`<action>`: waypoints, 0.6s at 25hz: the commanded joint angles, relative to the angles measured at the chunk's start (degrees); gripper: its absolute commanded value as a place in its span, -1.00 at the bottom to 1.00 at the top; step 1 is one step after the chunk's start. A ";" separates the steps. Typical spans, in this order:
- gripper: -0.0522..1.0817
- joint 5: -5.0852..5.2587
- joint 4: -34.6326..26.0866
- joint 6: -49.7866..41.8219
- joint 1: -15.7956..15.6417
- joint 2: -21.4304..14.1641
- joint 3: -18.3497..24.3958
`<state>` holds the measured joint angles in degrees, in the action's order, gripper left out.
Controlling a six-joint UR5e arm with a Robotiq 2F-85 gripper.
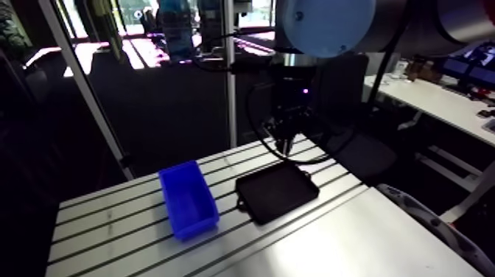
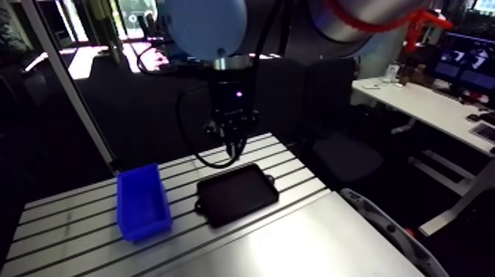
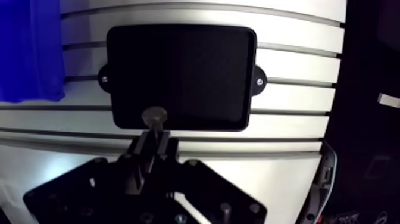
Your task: Pick up the M10 bolt from the tray and put it into the blue bin.
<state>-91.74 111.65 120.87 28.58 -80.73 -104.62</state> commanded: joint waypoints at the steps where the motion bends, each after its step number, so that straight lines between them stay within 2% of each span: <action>1: 0.96 0.21 -3.58 6.00 -2.29 -1.93 1.92; 4: 0.95 0.38 -4.73 11.72 -4.40 -2.37 3.23; 8: 0.95 1.00 -5.61 22.97 -5.02 -2.37 4.46; 10: 0.95 1.96 -5.61 29.83 -5.11 -2.37 5.26; 12: 0.95 3.72 -5.69 36.77 -5.46 -2.37 6.05; 15: 0.95 4.86 -5.87 43.63 -6.60 -2.19 6.75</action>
<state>-89.03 106.05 152.37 23.39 -83.06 -99.21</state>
